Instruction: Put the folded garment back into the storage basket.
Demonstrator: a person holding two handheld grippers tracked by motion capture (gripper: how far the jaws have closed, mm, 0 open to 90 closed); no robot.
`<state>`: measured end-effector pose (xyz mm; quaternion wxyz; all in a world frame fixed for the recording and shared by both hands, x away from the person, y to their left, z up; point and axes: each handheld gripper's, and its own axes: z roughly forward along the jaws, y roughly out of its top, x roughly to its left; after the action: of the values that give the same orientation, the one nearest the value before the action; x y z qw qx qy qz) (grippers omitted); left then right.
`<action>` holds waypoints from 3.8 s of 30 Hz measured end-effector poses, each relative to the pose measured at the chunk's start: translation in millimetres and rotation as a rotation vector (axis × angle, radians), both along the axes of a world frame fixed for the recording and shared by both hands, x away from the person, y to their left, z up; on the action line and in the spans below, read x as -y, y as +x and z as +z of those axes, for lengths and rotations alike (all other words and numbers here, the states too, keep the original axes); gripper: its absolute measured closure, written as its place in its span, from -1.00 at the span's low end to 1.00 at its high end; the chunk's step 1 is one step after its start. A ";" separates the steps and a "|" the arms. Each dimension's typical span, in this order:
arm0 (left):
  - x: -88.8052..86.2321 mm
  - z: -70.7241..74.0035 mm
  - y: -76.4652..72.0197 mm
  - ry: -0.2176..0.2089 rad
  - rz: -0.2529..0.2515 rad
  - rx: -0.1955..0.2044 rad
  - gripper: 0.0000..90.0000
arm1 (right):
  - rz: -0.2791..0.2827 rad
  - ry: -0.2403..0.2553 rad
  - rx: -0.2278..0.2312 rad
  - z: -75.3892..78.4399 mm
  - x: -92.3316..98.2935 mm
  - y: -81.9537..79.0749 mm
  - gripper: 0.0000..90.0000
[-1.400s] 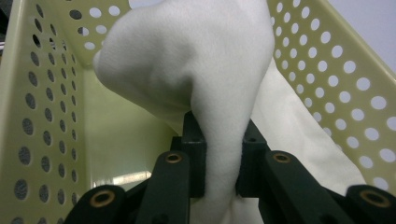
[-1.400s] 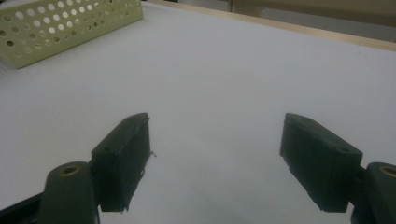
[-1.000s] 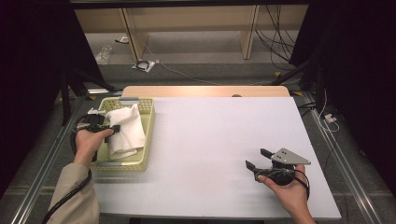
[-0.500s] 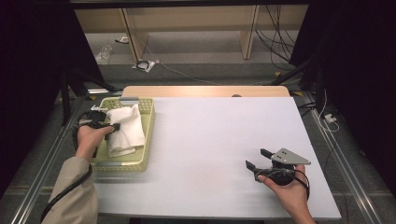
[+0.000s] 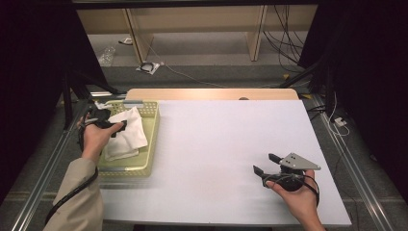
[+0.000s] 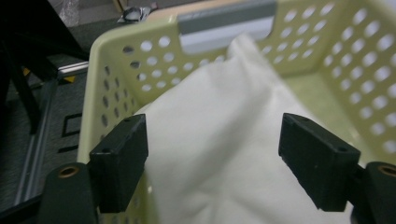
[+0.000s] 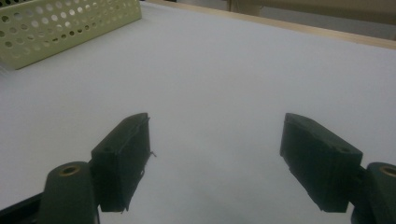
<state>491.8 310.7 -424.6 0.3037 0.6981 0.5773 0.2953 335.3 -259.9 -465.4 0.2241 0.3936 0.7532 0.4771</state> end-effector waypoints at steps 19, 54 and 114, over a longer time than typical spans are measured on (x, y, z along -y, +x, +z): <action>46.6 -37.7 14.1 -0.043 -0.166 -0.283 0.94 | -0.002 0.003 0.002 -0.7 2.3 0.1 -0.44; 26.6 -36.3 -2.4 -0.003 -0.234 -0.367 0.97 | -0.007 0.009 0.006 0.5 2.2 -0.7 -0.44; 89.4 15.5 -81.2 -0.230 -0.452 0.239 -0.51 | -0.002 0.000 0.016 3.0 4.3 -0.9 -0.45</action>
<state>410.6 221.3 -409.1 0.5048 0.7304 0.3968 0.2329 334.4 -264.1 -462.3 0.2307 0.3906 0.7510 0.4798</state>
